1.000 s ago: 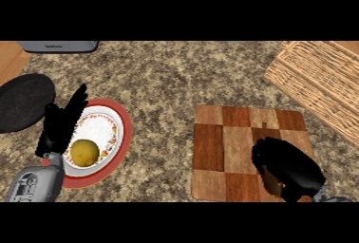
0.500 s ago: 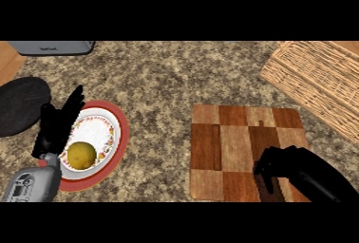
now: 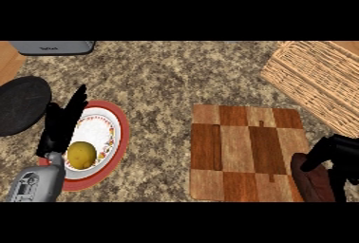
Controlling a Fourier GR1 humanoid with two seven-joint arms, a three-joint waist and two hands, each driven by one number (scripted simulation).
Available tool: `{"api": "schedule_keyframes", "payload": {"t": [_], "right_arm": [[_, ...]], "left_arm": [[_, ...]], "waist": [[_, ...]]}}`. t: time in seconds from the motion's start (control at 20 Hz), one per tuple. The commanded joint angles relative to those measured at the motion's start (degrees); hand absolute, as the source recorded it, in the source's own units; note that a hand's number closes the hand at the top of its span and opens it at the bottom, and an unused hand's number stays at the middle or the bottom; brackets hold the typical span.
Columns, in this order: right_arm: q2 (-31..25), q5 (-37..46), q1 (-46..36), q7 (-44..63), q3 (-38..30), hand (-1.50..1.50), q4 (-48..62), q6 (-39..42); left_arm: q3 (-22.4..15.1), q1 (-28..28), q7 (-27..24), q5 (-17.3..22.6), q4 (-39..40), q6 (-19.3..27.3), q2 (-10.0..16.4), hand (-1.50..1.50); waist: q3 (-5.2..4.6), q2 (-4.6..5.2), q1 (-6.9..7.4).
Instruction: Pick the sweet potato from the cutting board and place it in the basket
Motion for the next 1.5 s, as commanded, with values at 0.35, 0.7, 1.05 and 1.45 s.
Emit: {"api": "schedule_keyframes", "payload": {"t": [0.35, 0.7, 1.05, 1.45], "right_arm": [[-11.6, -25.6, -28.9, 35.6, -11.7, 1.50, 9.0, -3.0], [-29.1, -11.0, -38.0, 30.1, -10.4, 1.50, 18.7, 0.6], [-38.9, 4.7, -39.8, 12.2, -5.5, 1.50, 38.0, -3.5], [-45.6, 13.6, -38.5, -14.0, -2.9, 1.50, 62.1, -15.6]], "left_arm": [[-1.0, -2.0, 3.0, -0.7, -1.4, -0.4, 0.1, 0.00], [0.2, -4.1, 0.6, 0.3, 1.3, -1.0, 0.4, 0.00], [-1.2, -4.0, 2.0, 0.0, 0.3, -1.7, -0.3, 0.00], [-0.4, -4.7, 0.4, -0.5, 2.6, -0.1, -0.9, 0.00]], "waist": [[0.00, -0.15, 1.11], [0.14, 0.85, 2.21], [0.26, 1.14, 3.24], [0.29, 1.22, 2.82]]}}
